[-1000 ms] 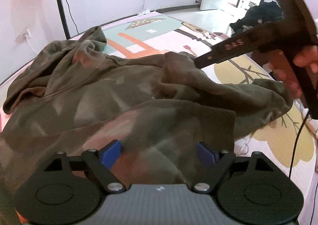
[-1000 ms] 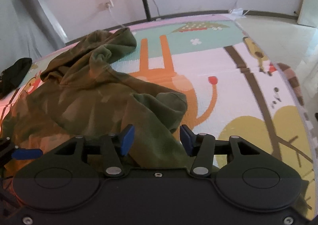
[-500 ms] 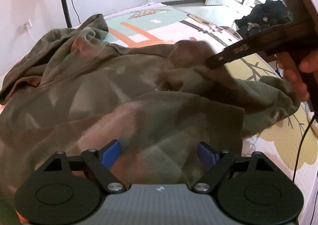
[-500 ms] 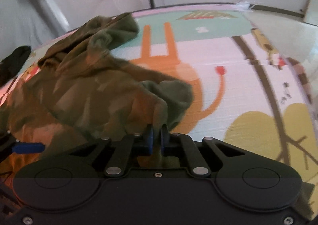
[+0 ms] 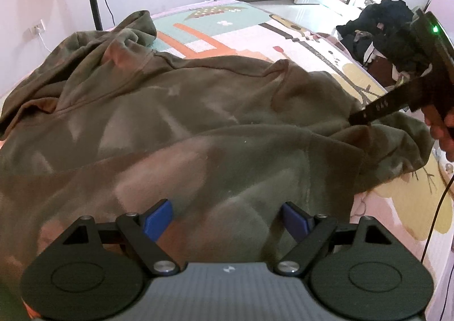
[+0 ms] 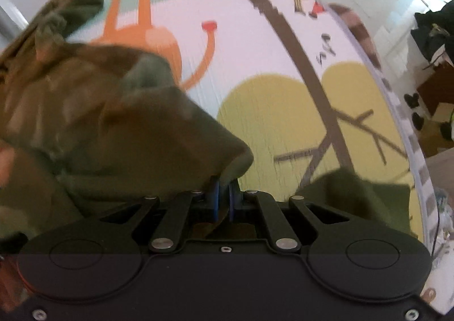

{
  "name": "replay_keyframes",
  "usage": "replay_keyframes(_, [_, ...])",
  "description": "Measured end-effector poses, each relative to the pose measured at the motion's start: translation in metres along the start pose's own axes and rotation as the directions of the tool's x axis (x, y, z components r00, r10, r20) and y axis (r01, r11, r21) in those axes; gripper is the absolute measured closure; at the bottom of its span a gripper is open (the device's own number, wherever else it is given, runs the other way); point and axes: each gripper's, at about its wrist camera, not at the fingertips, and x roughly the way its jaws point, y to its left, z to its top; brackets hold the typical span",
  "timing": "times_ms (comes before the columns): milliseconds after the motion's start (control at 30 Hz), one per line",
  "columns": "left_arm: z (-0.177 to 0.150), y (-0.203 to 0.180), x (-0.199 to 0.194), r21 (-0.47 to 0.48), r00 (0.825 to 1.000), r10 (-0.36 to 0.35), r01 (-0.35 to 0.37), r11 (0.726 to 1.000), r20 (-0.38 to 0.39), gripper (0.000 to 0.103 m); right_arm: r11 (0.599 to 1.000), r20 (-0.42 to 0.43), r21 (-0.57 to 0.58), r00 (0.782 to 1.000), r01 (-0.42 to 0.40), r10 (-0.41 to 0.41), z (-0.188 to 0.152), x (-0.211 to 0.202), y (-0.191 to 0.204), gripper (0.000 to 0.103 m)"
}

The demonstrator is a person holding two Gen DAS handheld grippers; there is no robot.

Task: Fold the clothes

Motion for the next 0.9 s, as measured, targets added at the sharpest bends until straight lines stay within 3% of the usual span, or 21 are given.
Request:
replay_keyframes(100, [-0.002,0.002,0.000,0.000,1.000,-0.001,0.001,1.000,-0.003,0.017,1.000,-0.009,-0.014,1.000,0.026,-0.026,-0.004,0.001,0.005,0.095])
replay_keyframes(167, [-0.003,0.004,-0.001,-0.003,1.000,-0.002,0.002,1.000,-0.003,0.017,0.998,0.062,-0.021,0.997,0.053,-0.052,-0.002,-0.011,0.010,0.081])
replay_keyframes(200, [-0.003,0.005,-0.002,-0.006,1.000,-0.003,0.003,1.000,0.000,0.017,0.997,0.098,-0.024,0.993,0.067,-0.064,-0.002,-0.018,0.012,0.067])
replay_keyframes(233, [-0.004,0.006,-0.003,-0.012,1.000,-0.006,0.006,1.000,0.004,0.017,0.996,0.142,-0.031,0.987,0.079,-0.073,-0.001,-0.026,0.015,0.063])
replay_keyframes(333, [-0.006,0.010,-0.007,-0.028,1.000,-0.014,0.015,1.000,0.021,0.017,0.997,0.253,-0.045,0.966,0.055,-0.042,0.006,-0.051,0.023,0.062])
replay_keyframes(433, [-0.005,0.015,-0.014,-0.046,0.999,-0.010,0.012,0.999,0.046,0.016,0.998,0.308,-0.066,0.951,-0.007,0.027,0.022,-0.064,0.035,0.057])
replay_keyframes(567, [-0.005,0.032,-0.021,-0.126,0.997,0.018,-0.009,0.992,0.074,0.014,0.991,0.289,-0.101,0.950,-0.091,0.116,0.046,-0.053,0.064,0.058])
replay_keyframes(667, [-0.004,0.050,-0.024,-0.173,0.996,0.041,-0.027,0.985,0.075,0.014,0.977,0.235,-0.137,0.953,-0.161,0.190,0.057,-0.036,0.092,0.075])
replay_keyframes(733, [-0.003,0.061,-0.026,-0.192,0.994,0.075,-0.059,0.980,0.078,0.014,0.977,0.205,-0.154,0.962,-0.149,0.179,0.059,-0.023,0.111,0.085])
replay_keyframes(867, [0.003,0.089,-0.029,-0.230,0.985,0.150,-0.128,0.965,0.084,0.014,0.976,0.177,-0.196,0.975,-0.099,0.134,0.063,-0.001,0.144,0.084])
replay_keyframes(900, [0.005,0.097,-0.028,-0.241,0.982,0.167,-0.143,0.960,0.083,0.014,0.975,0.180,-0.204,0.976,-0.085,0.123,0.064,0.002,0.148,0.079])
